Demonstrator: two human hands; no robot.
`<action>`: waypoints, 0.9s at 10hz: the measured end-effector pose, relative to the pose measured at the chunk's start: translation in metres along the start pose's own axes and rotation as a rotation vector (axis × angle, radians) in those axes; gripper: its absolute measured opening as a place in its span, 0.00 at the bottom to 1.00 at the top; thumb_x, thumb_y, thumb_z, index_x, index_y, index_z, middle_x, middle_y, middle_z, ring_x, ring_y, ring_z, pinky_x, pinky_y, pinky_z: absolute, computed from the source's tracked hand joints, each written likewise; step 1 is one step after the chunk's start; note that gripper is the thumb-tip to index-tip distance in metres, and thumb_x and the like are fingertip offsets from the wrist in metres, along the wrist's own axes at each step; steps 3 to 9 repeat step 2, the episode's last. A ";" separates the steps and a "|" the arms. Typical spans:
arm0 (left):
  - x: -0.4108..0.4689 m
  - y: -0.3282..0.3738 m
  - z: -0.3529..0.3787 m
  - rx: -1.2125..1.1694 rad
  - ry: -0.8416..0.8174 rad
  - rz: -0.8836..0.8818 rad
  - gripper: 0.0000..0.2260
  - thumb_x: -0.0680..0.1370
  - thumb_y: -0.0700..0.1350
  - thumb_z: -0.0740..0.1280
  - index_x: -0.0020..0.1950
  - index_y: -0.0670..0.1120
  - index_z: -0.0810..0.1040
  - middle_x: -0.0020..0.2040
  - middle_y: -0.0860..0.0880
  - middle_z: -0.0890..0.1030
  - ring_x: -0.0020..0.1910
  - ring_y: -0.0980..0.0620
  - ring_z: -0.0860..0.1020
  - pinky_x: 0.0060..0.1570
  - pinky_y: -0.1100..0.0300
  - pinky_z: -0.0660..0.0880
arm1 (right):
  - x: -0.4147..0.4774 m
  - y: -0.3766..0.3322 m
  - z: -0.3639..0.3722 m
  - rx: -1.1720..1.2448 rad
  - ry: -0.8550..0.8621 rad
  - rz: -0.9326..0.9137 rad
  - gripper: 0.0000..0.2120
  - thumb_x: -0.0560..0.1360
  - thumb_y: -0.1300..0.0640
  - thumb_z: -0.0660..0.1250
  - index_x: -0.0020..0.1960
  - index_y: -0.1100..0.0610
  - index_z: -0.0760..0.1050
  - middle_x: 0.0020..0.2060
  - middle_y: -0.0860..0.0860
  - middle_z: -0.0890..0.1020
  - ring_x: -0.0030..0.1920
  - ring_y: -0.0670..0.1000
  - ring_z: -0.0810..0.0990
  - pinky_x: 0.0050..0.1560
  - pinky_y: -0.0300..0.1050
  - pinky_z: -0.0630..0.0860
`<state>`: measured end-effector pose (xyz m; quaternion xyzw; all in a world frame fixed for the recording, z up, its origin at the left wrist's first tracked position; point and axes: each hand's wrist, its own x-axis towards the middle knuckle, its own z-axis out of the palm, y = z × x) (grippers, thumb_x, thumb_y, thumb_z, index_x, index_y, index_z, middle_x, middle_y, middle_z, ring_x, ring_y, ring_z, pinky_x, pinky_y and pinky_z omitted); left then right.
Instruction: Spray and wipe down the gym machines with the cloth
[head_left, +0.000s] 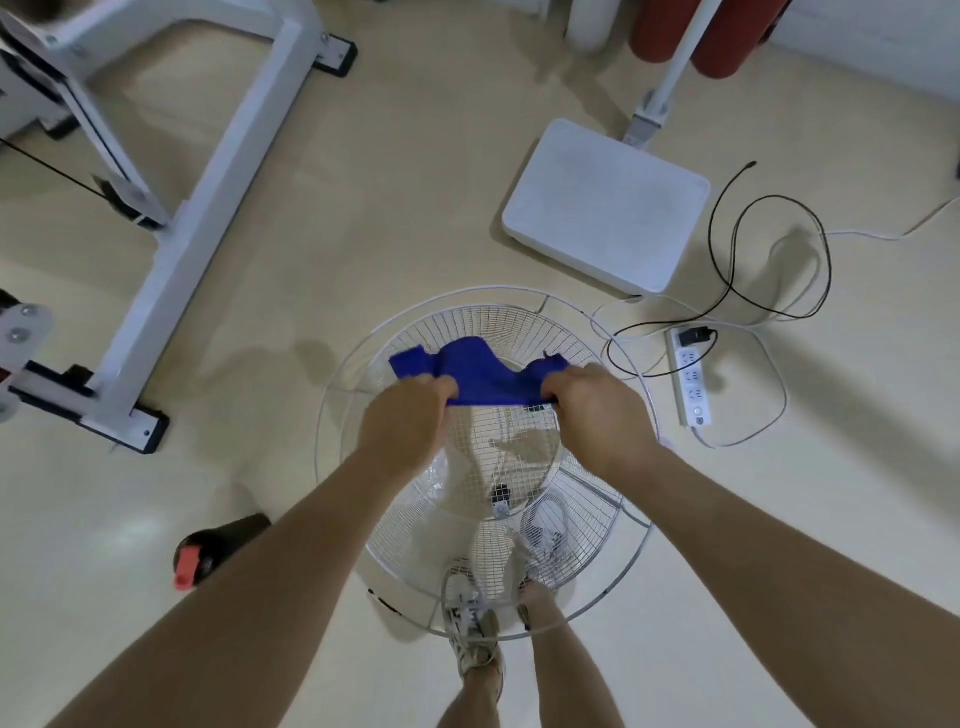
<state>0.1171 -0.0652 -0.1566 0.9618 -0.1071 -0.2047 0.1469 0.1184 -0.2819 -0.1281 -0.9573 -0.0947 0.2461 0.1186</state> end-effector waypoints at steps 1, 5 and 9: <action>-0.020 -0.005 0.035 -0.125 -0.405 -0.201 0.14 0.81 0.41 0.59 0.65 0.45 0.75 0.58 0.45 0.80 0.57 0.45 0.78 0.56 0.54 0.74 | -0.017 -0.004 0.018 -0.098 -0.239 0.046 0.16 0.75 0.66 0.62 0.60 0.56 0.77 0.47 0.55 0.77 0.41 0.56 0.75 0.39 0.45 0.70; -0.039 -0.011 0.053 -0.115 -0.606 -0.215 0.08 0.80 0.40 0.57 0.51 0.50 0.74 0.51 0.48 0.74 0.50 0.50 0.73 0.50 0.59 0.68 | -0.029 -0.006 0.028 -0.114 -0.325 0.099 0.16 0.74 0.67 0.60 0.58 0.56 0.77 0.42 0.53 0.78 0.41 0.55 0.77 0.37 0.43 0.70; -0.039 -0.011 0.053 -0.115 -0.606 -0.215 0.08 0.80 0.40 0.57 0.51 0.50 0.74 0.51 0.48 0.74 0.50 0.50 0.73 0.50 0.59 0.68 | -0.029 -0.006 0.028 -0.114 -0.325 0.099 0.16 0.74 0.67 0.60 0.58 0.56 0.77 0.42 0.53 0.78 0.41 0.55 0.77 0.37 0.43 0.70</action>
